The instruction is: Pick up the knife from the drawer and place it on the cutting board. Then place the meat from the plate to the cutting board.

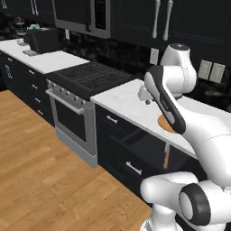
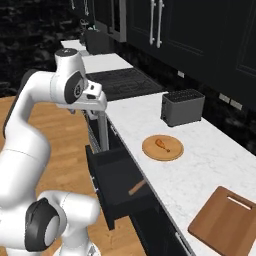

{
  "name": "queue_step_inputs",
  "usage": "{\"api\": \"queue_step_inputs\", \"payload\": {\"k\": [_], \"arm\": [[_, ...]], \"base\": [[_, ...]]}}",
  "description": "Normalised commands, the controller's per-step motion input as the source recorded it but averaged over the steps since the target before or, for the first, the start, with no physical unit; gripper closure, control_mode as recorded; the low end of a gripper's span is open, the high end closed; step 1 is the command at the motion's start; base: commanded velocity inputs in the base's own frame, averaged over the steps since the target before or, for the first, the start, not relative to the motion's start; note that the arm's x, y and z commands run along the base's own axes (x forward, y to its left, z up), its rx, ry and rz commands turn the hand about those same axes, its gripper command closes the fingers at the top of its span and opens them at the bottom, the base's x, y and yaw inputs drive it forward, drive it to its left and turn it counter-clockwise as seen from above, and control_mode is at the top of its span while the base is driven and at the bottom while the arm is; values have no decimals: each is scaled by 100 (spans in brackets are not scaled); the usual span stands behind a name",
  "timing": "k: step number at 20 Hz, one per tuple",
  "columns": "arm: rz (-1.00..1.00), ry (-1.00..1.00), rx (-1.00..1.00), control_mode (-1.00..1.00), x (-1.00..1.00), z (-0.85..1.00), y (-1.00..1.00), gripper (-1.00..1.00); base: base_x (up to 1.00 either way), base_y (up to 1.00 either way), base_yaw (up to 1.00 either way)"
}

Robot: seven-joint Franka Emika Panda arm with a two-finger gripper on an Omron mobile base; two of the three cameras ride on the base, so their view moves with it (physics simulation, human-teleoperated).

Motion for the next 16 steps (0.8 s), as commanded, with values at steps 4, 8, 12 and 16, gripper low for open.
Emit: {"api": "queue_step_inputs", "payload": {"k": [4,8,12,16], "arm": [[0,0,0,100,0,0,0,-100],[0,0,0,100,0,0,0,-100],[0,0,0,100,0,0,0,-100],[0,0,0,100,0,0,0,-100]], "base": [[-45,-18,0],[-58,-33,0],[-12,-10,0],[-4,-12,0]]}}
